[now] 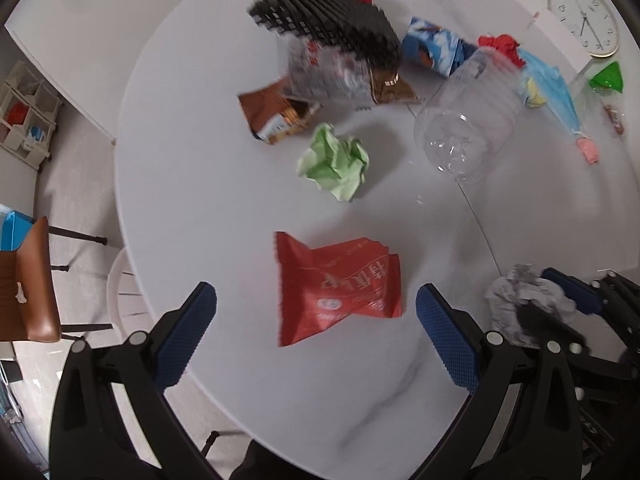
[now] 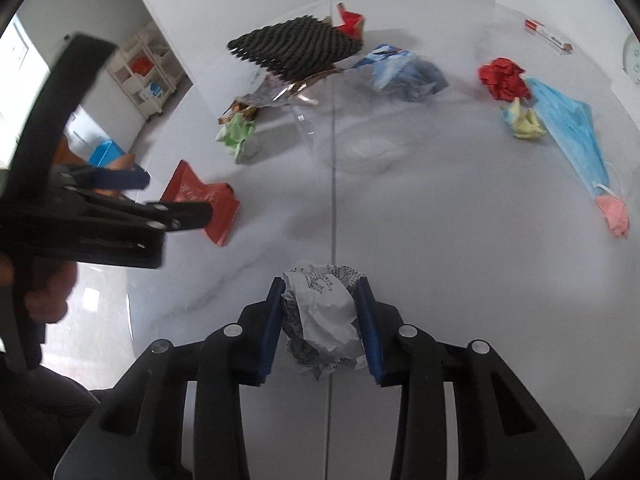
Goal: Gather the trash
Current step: 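Grasp the crumpled white paper with the right tool while the left tool grasps the red wrapper, then carry both items to the white wastebasket and open both tools over it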
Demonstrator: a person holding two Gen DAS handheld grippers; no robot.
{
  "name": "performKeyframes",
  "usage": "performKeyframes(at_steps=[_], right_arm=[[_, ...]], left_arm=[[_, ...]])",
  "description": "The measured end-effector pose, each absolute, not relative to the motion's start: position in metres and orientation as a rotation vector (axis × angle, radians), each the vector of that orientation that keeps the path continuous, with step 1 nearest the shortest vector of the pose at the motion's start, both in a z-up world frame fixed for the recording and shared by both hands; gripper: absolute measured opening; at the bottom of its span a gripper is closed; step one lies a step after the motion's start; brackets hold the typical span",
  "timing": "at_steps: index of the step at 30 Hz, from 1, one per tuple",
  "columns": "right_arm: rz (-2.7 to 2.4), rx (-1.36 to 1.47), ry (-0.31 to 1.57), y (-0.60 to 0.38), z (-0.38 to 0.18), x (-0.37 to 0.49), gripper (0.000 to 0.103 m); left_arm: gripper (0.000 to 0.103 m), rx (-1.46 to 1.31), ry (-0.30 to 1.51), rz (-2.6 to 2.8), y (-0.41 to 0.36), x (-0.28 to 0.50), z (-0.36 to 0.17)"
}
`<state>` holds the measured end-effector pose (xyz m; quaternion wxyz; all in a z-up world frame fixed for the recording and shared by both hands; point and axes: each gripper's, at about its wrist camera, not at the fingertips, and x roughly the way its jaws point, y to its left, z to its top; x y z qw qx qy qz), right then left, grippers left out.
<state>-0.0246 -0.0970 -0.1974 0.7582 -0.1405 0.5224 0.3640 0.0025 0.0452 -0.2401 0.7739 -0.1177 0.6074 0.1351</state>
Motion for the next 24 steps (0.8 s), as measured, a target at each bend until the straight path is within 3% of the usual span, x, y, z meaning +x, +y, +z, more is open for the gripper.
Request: performKeyframes(at_steps=[4,9,11,18,24], right_arm=[[0.774,-0.252,1.138,-0.112,-0.189,-0.017,0.036],[0.741,-0.211,1.126,-0.125,-0.176,-0.011,0.036],[0.733,-0.203,1.121,-0.126,-0.173,-0.010,0.036],[0.735,-0.212,1.102,-0.111,-0.163,-0.010,0.036],[0.790,-0.255,1.082,-0.078,-0.143,-0.026,0.036]], left_arm=[[0.092,-0.216,1.338,0.294,0.039,0.012,-0.255],[0.076,-0.247,1.336,0.291,0.042,0.012,-0.268],[0.064,-0.242,1.312,0.285,0.045,0.011,-0.268],[0.061,-0.284,1.266,0.248,0.059,-0.003,-0.264],[0.061,-0.329,1.196,0.298,0.095,-0.034,-0.222]])
